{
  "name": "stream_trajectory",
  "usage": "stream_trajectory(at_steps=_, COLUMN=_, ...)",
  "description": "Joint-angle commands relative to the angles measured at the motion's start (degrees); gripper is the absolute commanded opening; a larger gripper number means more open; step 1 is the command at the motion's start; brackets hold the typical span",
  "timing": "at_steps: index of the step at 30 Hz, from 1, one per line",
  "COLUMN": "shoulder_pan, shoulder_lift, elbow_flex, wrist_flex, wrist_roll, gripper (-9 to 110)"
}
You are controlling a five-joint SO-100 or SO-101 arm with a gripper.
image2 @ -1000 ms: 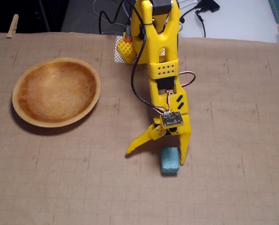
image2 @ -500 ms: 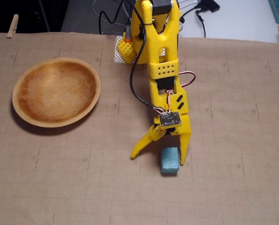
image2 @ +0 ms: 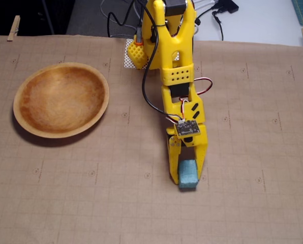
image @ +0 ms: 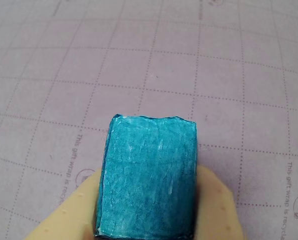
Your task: Grasp a blue block and put it in the bowl.
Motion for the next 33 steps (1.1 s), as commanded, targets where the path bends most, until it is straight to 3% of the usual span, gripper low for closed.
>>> stream_trajectory(at_steps=1, shoulder_pan=-0.44, shoulder_lift=1.76, elbow_flex=-1.32, wrist_flex=-0.35, wrist_roll=-0.53, gripper=6)
stream_trajectory(at_steps=15, shoulder_pan=-0.88, shoulder_lift=5.01, elbow_flex=-1.32, wrist_flex=-0.53, wrist_roll=-0.97, gripper=3)
stream_trajectory(at_steps=33, shoulder_pan=-0.53, shoulder_lift=37.27, elbow_flex=9.58, wrist_flex=-0.44, wrist_roll=-0.97, gripper=3)
